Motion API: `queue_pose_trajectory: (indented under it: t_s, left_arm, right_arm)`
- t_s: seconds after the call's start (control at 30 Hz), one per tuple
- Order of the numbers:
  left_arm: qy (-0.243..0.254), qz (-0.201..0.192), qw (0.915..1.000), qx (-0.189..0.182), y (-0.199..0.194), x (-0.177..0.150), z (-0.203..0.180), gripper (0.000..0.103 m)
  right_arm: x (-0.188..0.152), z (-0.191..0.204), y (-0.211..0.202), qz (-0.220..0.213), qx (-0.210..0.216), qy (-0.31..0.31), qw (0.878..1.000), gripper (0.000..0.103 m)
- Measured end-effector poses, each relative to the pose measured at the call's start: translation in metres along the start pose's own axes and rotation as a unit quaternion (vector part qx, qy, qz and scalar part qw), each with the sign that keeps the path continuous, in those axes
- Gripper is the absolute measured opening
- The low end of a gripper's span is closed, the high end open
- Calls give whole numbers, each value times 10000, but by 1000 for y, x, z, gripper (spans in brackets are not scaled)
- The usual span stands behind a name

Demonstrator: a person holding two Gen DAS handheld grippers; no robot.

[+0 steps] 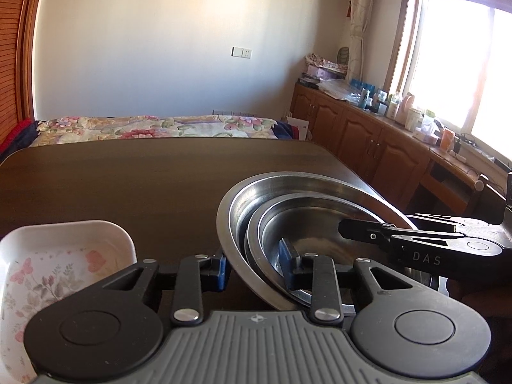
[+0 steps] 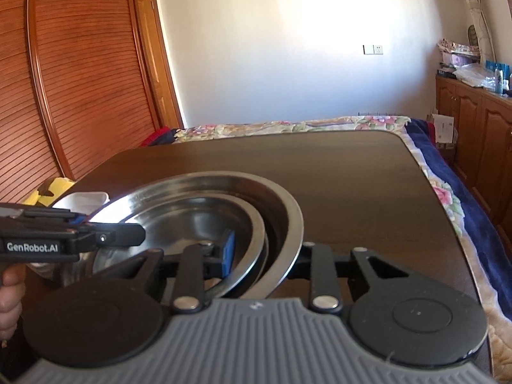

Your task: Organize plates and bowls

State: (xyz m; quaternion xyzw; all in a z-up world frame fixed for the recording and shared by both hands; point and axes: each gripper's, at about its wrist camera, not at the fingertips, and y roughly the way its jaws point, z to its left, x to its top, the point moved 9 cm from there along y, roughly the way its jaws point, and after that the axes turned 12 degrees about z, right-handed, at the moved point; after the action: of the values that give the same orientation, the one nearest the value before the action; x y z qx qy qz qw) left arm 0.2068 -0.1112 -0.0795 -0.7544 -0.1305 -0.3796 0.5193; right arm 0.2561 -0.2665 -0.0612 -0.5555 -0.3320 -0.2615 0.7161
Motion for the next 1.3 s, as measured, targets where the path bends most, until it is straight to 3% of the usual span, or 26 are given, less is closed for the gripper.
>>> queue_pose_trajectory:
  t_s: [0.37,0.67,1.3]
  left_arm:
    - [-255,-337,9991,80,-33,13,24,33]
    - [-469,-538,9964,456,-64,14,64,33]
    - [-801,-531,9916,867,-96,-12,129,34]
  right_arm:
    - [19,17,-5,-158,249,-48,9996,30]
    - [41,52,1,-278,587,-328,9974,30]
    - [48,124,24,-116,1141,-693,9910,30]
